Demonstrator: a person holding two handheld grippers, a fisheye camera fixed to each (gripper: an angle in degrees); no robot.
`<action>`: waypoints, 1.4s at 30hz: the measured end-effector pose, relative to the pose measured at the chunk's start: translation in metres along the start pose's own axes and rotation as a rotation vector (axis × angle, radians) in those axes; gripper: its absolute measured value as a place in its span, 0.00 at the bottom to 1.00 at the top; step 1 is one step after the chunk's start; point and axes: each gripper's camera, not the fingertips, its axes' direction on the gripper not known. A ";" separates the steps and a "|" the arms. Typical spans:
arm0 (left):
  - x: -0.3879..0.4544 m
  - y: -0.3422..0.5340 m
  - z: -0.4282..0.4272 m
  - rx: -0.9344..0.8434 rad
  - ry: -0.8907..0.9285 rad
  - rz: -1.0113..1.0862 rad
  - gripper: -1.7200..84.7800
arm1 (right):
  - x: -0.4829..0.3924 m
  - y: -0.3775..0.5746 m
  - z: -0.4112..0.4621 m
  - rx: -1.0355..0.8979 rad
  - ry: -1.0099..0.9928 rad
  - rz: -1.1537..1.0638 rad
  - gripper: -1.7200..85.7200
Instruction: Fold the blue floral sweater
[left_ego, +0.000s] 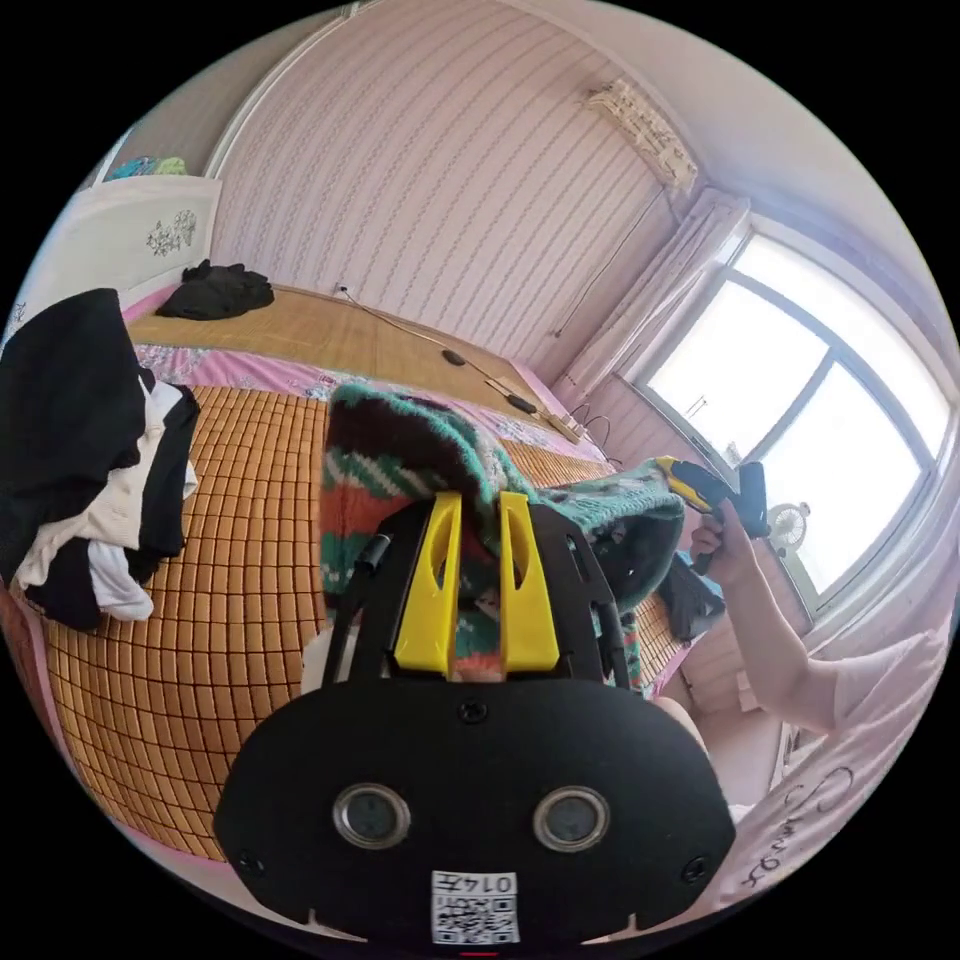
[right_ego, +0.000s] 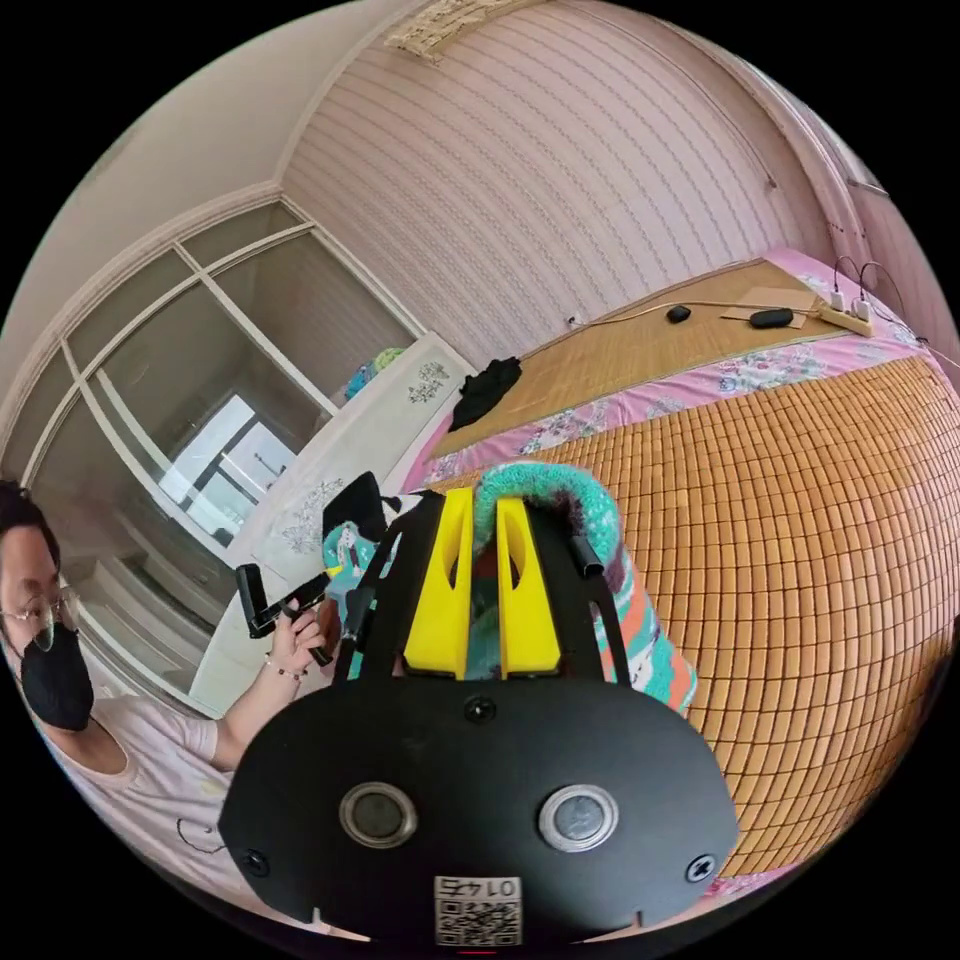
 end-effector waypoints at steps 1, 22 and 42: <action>-0.012 -0.011 0.027 -0.074 -0.085 -0.043 0.12 | 0.018 -0.010 0.022 -0.056 0.095 0.049 0.08; 0.019 0.115 0.159 -0.505 -0.290 0.169 0.07 | -0.053 0.172 0.188 -0.650 0.458 -0.496 0.18; -0.122 0.066 -0.102 -0.212 -0.737 -0.080 0.10 | 0.149 0.142 -0.265 0.140 0.524 0.242 0.08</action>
